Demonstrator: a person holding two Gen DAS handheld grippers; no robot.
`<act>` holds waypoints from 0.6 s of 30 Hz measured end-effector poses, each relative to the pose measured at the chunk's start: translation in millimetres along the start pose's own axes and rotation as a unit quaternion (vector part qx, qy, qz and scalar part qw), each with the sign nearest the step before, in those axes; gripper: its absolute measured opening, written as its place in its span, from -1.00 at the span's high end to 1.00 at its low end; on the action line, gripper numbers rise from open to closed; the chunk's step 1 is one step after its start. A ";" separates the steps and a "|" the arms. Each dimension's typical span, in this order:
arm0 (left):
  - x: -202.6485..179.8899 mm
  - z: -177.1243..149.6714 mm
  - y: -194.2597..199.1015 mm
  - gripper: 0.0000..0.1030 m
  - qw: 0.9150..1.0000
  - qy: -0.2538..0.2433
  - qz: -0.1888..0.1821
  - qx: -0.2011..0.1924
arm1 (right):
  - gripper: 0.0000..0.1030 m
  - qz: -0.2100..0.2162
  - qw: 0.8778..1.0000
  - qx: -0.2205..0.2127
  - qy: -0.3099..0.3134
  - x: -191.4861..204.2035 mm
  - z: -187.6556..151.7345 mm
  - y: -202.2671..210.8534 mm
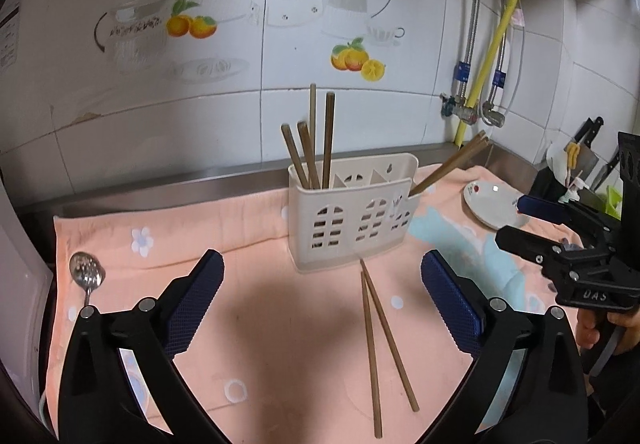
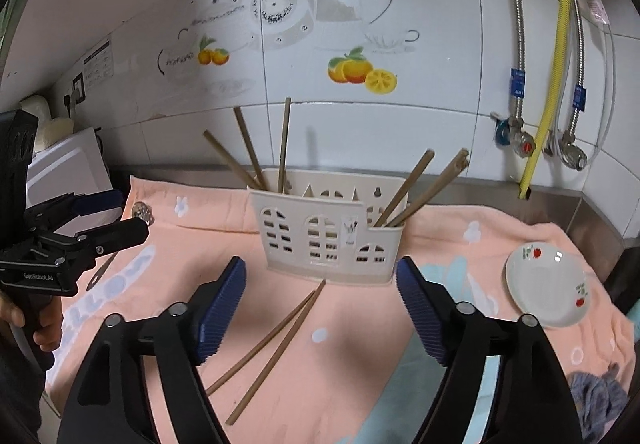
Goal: Organize utensils
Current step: 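Withdraw both open tools toward the last two chopsticks on the towel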
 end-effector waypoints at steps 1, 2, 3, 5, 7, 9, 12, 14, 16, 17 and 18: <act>0.4 -2.3 0.4 -0.90 1.000 0.001 0.002 0.001 | -0.51 0.000 1.000 0.001 -0.001 1.5 -4.0 0.3; 1.1 -4.7 0.6 -0.90 1.000 0.001 0.003 0.003 | -0.52 0.000 1.000 0.004 -0.002 2.7 -7.6 0.5; 1.8 -7.4 0.7 -0.90 1.000 0.002 0.005 0.005 | -0.57 0.000 1.000 0.006 -0.002 3.8 -10.5 0.3; 3.6 -13.1 0.0 -0.90 1.000 0.004 0.010 0.010 | -0.61 -0.002 1.000 0.010 -0.004 6.1 -18.2 -0.3; 5.7 -19.7 0.0 -0.90 1.000 0.006 0.016 0.014 | -0.63 -0.005 1.000 0.014 -0.004 8.5 -25.4 -0.9; 7.3 -25.8 0.0 -0.90 1.000 0.005 0.024 0.018 | -0.66 -0.006 1.000 0.018 -0.005 10.0 -31.5 -1.5; 8.7 -35.2 0.5 -0.90 0.999 0.000 0.040 0.022 | -0.68 -0.003 1.000 0.025 -0.013 13.3 -43.0 -1.7; 10.1 -41.9 1.0 -0.90 0.999 0.001 0.045 0.026 | -0.69 -0.005 0.999 0.031 -0.016 15.3 -50.2 -2.7; 11.4 -47.1 1.3 -0.90 0.998 0.001 0.048 0.029 | -0.70 -0.009 0.999 0.038 -0.015 17.5 -57.7 -4.2; 12.6 -51.0 1.5 -0.90 0.998 0.002 0.054 0.031 | -0.70 -0.011 0.999 0.041 -0.015 18.1 -61.1 -5.0; 12.9 -53.1 1.4 -0.90 0.998 0.003 0.057 0.032 | -0.70 -0.013 0.999 0.044 -0.016 19.1 -65.8 -6.1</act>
Point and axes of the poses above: each gripper's, at about its wrist camera, not at the fingertips, and y roughly against the way its jaws point, x to its left, z to its top, the point moved 3 cm from there along -y, roughly the way its jaws point, and after that the axes turned 10 degrees about z, right-handed, at the moved point
